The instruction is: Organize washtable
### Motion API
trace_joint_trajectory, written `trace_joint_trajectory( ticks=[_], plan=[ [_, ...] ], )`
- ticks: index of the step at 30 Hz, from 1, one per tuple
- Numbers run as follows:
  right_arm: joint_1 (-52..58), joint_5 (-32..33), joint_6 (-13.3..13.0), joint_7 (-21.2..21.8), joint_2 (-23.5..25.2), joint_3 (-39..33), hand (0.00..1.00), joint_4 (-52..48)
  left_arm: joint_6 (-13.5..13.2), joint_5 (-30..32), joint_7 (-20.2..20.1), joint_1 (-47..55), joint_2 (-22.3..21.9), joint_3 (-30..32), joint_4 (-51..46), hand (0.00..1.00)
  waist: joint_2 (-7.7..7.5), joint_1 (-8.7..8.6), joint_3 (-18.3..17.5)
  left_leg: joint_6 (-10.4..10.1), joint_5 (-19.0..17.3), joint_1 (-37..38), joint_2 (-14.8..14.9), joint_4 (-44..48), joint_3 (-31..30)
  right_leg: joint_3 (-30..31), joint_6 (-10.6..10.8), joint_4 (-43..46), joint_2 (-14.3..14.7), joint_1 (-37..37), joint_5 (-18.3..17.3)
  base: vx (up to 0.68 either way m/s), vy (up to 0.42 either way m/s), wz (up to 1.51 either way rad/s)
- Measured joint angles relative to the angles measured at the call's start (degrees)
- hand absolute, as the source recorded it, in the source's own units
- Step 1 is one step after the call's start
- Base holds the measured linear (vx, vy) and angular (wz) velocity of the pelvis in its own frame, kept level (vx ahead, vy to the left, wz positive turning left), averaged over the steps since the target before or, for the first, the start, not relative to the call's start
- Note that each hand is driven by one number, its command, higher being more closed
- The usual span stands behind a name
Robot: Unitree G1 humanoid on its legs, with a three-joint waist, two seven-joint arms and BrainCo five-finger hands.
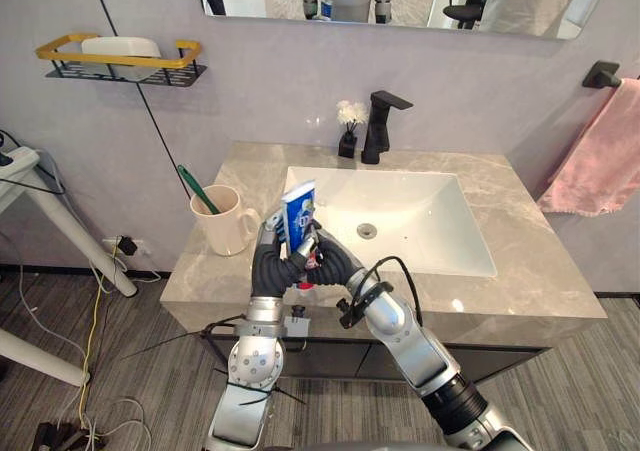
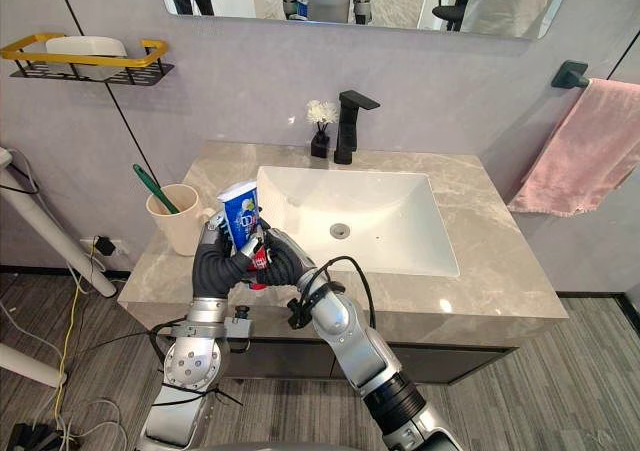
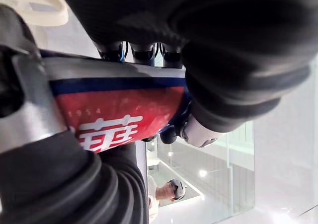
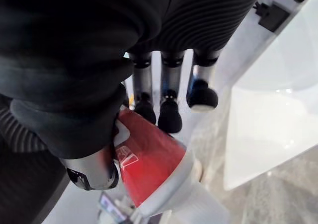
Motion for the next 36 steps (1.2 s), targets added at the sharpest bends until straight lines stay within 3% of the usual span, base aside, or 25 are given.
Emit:
trace_joint_trajectory(
  ticks=[6,11,14,16,19,20,25,29,36],
  plan=[
    [1.63,0.09,-0.07,-0.6,0.0,-2.07,0.0,-3.8,-0.74,-0.05,1.29,-0.41,0.14,-0.29,-0.28,1.0,0.04,-0.03,0.02,0.0,0.0,0.03,-0.03,0.0,0.04,0.06,0.01,0.0,-0.02,0.0,0.01,0.0,0.0,0.0],
    [2.42,2.51,-1.87,-2.84,-0.07,-8.0,0.0,-9.93,-0.63,-0.76,2.24,-2.68,0.57,-0.28,-2.17,1.0,0.37,-0.29,0.23,0.0,0.0,0.18,0.0,0.05,0.32,0.36,-0.06,0.01,0.0,0.01,0.13,0.0,0.0,-0.02],
    [2.54,5.36,-3.77,-4.74,-0.1,-13.92,0.0,-13.13,-0.64,-2.33,2.74,-3.47,0.62,0.12,-4.37,1.0,0.62,-1.06,0.34,0.01,0.0,0.33,-0.01,0.05,0.64,0.63,-0.08,0.01,-0.01,0.03,0.27,0.0,0.0,-0.04],
    [2.52,8.77,-4.49,-9.43,0.43,-24.47,0.0,-15.55,-0.53,-2.51,2.79,-3.4,1.61,1.42,-4.66,1.0,0.84,-1.58,0.48,0.04,-0.03,0.54,-0.01,0.05,0.93,0.86,-0.07,0.01,-0.01,0.09,0.35,0.0,0.0,-0.05],
    [3.77,11.45,-5.16,-12.71,-1.21,-35.06,0.0,-17.1,-0.03,-2.85,3.05,-3.4,2.15,3.08,-5.28,1.0,1.16,-1.93,0.68,0.18,-0.14,0.71,0.04,0.05,1.68,1.53,-0.11,0.0,0.02,-0.01,0.46,-0.02,0.026,-0.12],
    [5.39,12.96,-5.33,-14.2,-1.32,-39.45,0.0,-17.68,0.28,-2.92,3.53,-3.4,2.21,4.04,-6.85,1.0,1.2,-2.74,0.7,0.19,-0.16,0.65,0.08,0.05,1.83,1.69,-0.14,0.0,0.06,-0.15,0.49,-0.01,0.021,-0.08],
    [11.14,17.45,-5.35,-18.02,-1.0,-50.82,0.0,-17.38,0.31,-2.91,3.73,-5.48,2.69,4.94,-10.27,1.0,1.44,-4.15,0.7,0.31,-0.28,0.6,0.39,0.05,2.64,2.33,-0.28,-0.01,0.37,-0.55,0.6,-0.01,0.015,-0.08],
    [15.17,20.54,-5.46,-21.58,-0.52,-57.17,0.0,-15.96,0.28,-2.88,4.0,-7.11,2.73,6.57,-10.57,1.0,1.79,-5.43,0.62,0.3,-0.29,-0.13,0.81,0.17,3.31,2.88,-0.46,-0.19,0.78,-1.55,0.72,-0.03,0.0,-0.08],
    [23.94,20.76,-3.23,-22.95,3.59,-59.79,0.0,-8.84,0.36,-2.23,5.04,-9.07,2.63,6.93,-10.53,1.0,3.14,-6.67,-0.02,0.15,-0.4,-0.57,1.5,0.21,4.57,3.93,-0.67,-0.02,1.5,-2.54,0.9,0.0,0.001,-0.1]
  ],
)
